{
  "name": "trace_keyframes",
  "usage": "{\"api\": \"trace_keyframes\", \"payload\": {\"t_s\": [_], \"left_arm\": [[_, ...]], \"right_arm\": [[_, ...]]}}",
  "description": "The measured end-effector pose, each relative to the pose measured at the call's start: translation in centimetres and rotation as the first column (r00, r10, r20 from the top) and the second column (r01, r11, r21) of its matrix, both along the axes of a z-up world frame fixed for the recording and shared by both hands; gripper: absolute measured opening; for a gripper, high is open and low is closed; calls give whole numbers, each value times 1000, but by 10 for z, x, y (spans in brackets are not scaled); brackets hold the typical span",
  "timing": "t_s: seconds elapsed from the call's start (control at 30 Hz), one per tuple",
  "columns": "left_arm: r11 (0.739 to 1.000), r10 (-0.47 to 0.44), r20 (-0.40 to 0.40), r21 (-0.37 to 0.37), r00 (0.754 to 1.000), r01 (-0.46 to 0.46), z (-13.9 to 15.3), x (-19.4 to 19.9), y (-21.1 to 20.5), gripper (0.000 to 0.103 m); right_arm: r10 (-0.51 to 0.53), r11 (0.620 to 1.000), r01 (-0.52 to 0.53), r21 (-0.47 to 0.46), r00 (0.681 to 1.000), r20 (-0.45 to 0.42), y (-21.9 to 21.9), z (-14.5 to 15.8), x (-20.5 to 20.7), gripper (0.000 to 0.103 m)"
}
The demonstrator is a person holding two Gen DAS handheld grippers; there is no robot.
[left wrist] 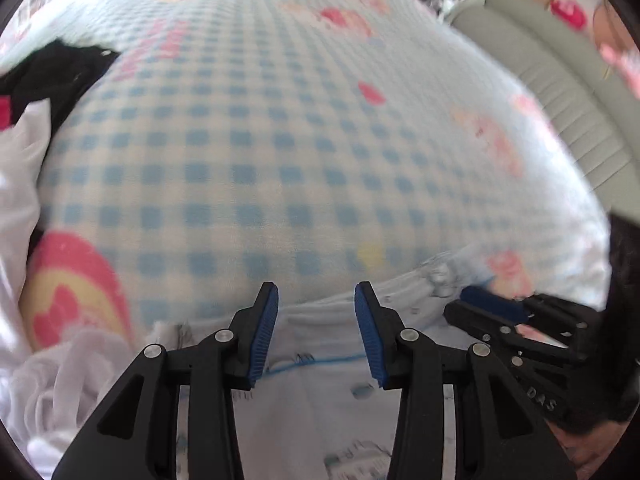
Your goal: Fold clothes
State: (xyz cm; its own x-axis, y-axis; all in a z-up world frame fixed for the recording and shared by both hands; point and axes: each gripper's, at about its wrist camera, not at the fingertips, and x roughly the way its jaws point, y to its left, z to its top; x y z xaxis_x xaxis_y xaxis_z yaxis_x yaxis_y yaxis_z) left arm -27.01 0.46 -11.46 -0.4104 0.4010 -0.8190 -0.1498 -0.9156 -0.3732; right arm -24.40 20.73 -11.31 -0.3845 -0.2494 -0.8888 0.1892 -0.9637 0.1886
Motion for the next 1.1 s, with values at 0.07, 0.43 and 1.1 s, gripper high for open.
{"api": "trace_keyframes", "payload": {"t_s": [0.07, 0.43, 1.1], "left_arm": [[1000, -14, 4, -3, 1000, 14, 5, 17, -6, 42], [997, -68, 53, -42, 996, 70, 13, 146, -3, 43], [998, -39, 25, -44, 999, 40, 10, 290, -6, 42]], "right_arm": [[34, 999, -33, -43, 999, 8, 4, 11, 16, 24], [92, 992, -85, -95, 993, 73, -4, 20, 135, 32], [-43, 991, 51, -127, 997, 65, 7, 5, 261, 37]]}}
